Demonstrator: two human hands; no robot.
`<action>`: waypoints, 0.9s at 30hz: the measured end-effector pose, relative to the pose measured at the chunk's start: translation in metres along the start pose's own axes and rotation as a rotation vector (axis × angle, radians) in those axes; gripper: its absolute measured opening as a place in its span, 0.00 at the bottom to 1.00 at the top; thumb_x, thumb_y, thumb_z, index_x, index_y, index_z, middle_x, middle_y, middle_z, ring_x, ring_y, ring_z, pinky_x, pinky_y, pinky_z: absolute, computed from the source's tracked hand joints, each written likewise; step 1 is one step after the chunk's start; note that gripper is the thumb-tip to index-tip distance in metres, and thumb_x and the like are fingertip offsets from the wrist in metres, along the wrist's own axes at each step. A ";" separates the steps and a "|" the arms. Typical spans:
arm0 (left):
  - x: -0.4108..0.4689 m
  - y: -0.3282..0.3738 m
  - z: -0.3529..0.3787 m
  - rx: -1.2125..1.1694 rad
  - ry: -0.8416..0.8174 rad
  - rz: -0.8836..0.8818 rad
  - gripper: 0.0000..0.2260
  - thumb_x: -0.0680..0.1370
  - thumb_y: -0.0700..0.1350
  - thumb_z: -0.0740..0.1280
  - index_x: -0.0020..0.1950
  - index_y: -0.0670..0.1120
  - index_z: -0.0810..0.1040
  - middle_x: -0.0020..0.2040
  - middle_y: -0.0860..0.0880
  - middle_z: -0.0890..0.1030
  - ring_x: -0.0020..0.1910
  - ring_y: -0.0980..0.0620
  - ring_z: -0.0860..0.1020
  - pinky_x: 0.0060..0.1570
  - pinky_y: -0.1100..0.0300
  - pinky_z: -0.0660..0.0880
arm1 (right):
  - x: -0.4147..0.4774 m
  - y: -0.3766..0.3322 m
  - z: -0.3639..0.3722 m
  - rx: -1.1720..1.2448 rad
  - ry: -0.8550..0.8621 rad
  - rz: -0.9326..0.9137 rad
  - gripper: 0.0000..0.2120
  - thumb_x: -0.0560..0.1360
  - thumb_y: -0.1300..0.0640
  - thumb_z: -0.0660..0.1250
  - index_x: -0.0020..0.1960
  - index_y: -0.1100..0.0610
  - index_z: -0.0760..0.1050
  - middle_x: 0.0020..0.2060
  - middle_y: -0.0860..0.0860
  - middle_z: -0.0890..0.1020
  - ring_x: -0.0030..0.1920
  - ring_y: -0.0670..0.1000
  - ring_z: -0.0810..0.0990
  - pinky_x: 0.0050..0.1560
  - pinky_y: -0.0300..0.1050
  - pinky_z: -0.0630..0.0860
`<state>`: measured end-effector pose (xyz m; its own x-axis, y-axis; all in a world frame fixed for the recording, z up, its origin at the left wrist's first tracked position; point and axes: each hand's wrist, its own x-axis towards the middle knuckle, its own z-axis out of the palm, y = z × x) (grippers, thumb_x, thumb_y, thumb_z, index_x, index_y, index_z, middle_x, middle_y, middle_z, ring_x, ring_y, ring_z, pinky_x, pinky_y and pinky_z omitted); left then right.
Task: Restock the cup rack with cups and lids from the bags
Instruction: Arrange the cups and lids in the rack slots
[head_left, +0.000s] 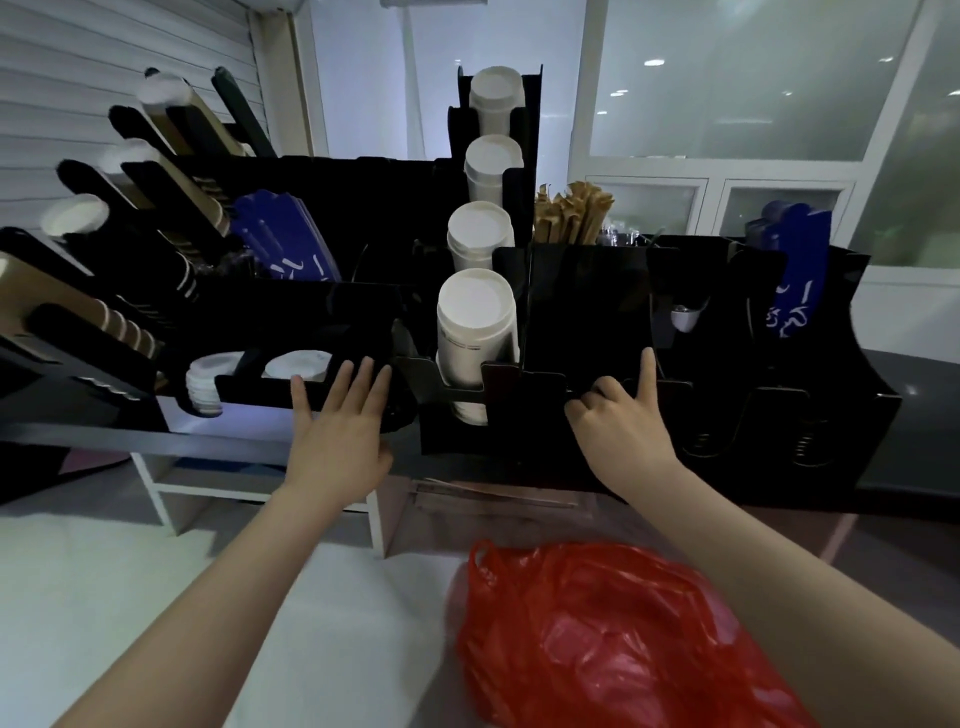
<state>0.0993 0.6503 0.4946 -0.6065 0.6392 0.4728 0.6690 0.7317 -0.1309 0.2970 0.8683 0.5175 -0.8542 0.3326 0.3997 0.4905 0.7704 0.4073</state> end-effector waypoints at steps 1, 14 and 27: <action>-0.008 0.003 -0.001 -0.022 0.021 0.008 0.39 0.72 0.49 0.65 0.78 0.47 0.49 0.78 0.46 0.51 0.77 0.47 0.47 0.69 0.35 0.38 | -0.002 -0.001 0.001 -0.001 -0.002 0.004 0.10 0.74 0.61 0.62 0.53 0.57 0.78 0.41 0.50 0.81 0.57 0.55 0.72 0.64 0.70 0.24; -0.073 0.051 -0.017 -0.169 0.040 0.221 0.32 0.76 0.45 0.60 0.78 0.46 0.52 0.78 0.48 0.55 0.77 0.51 0.50 0.72 0.53 0.38 | -0.032 0.005 -0.001 -0.039 0.005 -0.066 0.30 0.78 0.53 0.58 0.77 0.58 0.54 0.75 0.54 0.62 0.77 0.56 0.41 0.57 0.71 0.20; -0.049 0.135 -0.056 -0.300 0.195 0.438 0.31 0.69 0.39 0.69 0.72 0.40 0.67 0.71 0.42 0.70 0.71 0.44 0.67 0.70 0.47 0.60 | -0.061 0.065 0.004 0.264 0.457 0.031 0.20 0.65 0.67 0.74 0.57 0.59 0.80 0.51 0.54 0.83 0.56 0.58 0.80 0.66 0.66 0.63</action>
<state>0.2430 0.7048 0.5025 -0.1736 0.7913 0.5862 0.9504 0.2905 -0.1107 0.3806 0.9000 0.5161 -0.6489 0.1318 0.7494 0.4037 0.8944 0.1922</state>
